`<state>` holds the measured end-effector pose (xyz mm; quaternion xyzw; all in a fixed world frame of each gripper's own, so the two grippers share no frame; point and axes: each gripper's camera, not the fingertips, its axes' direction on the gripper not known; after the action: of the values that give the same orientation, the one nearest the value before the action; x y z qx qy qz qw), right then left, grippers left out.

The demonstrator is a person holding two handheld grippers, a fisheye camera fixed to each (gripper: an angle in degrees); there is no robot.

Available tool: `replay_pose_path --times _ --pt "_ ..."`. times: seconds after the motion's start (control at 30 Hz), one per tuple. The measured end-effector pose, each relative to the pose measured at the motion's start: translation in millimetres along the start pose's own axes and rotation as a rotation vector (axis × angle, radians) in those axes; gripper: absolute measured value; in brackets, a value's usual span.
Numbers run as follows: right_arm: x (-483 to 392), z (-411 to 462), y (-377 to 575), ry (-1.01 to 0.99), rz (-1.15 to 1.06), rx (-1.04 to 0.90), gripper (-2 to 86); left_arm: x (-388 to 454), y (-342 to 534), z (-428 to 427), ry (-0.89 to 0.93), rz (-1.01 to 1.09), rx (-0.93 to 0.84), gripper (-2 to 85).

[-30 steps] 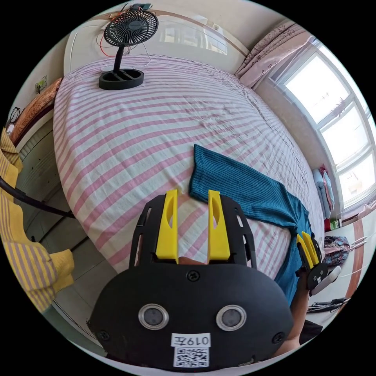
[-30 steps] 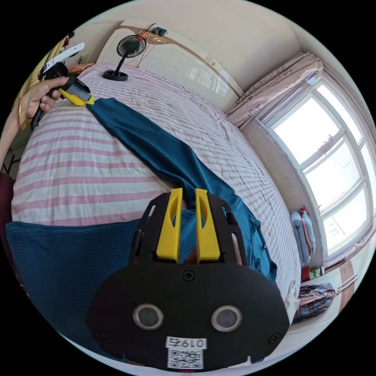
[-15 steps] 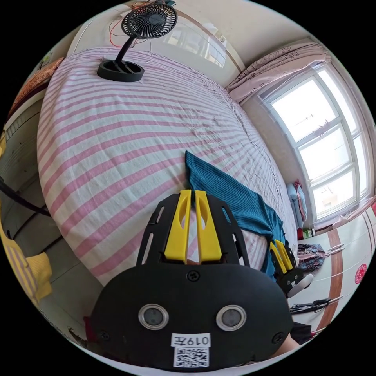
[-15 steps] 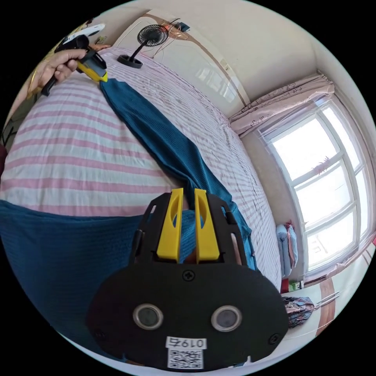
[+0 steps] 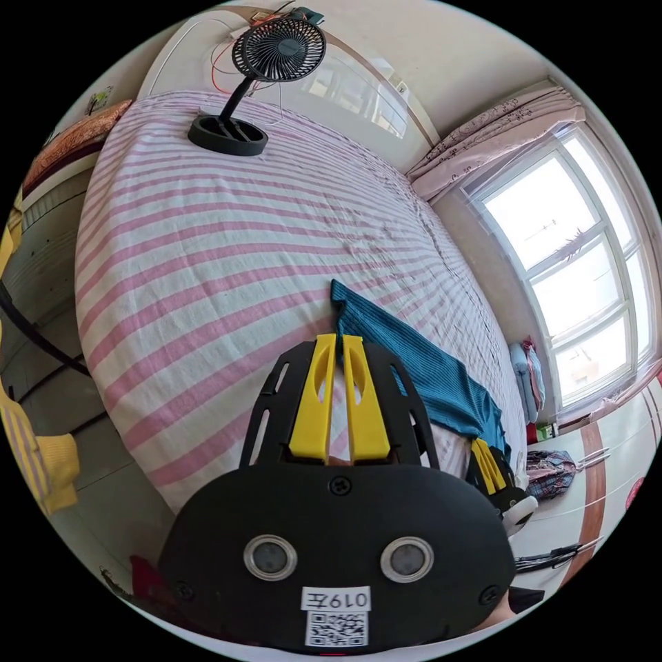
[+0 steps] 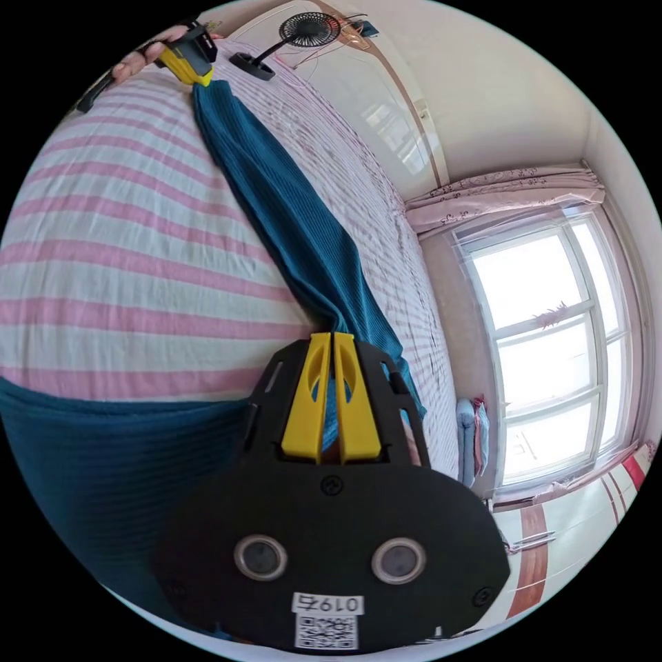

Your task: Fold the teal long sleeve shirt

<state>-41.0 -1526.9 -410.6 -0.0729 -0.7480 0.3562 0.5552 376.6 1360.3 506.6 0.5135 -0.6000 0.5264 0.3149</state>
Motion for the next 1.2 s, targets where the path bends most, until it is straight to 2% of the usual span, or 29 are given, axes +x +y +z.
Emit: replay_pose_path --times 0.2,0.37,0.5,0.6,0.67,0.77,0.83,0.9,0.97,1.2 --pt "13 4 2 -0.021 -0.057 0.024 -0.7 14 -17 4 -0.12 0.053 -0.012 2.0" --pt "30 13 -4 -0.017 -0.153 0.027 2.1 11 -17 18 -0.134 0.081 -0.06 2.1" --pt "83 -3 -10 -0.126 -0.02 0.168 3.9 14 -19 18 -0.14 0.1 -0.069 2.3" --pt "153 3 -29 -0.368 0.203 0.296 3.1 15 -16 19 -0.13 0.106 -0.089 2.3" --pt "203 34 -57 -0.72 0.337 0.395 0.1 15 -14 20 -0.134 0.112 -0.094 2.4" --pt "231 79 -116 -0.972 0.333 0.435 -0.2 11 -16 24 -0.122 0.108 -0.105 2.4" --pt "234 101 -157 -1.038 0.303 0.416 0.6 7 -18 25 -0.104 0.105 -0.113 2.4" --pt "232 123 -197 -1.155 0.257 0.381 5.4 4 -20 26 -0.091 0.108 -0.118 2.3" --pt "220 146 -247 -1.249 0.165 0.273 7.7 3 -21 27 -0.089 0.111 -0.122 2.3" --pt "178 162 -328 -1.193 -0.104 0.062 6.5 -2 -27 32 -0.068 0.128 -0.14 2.1"
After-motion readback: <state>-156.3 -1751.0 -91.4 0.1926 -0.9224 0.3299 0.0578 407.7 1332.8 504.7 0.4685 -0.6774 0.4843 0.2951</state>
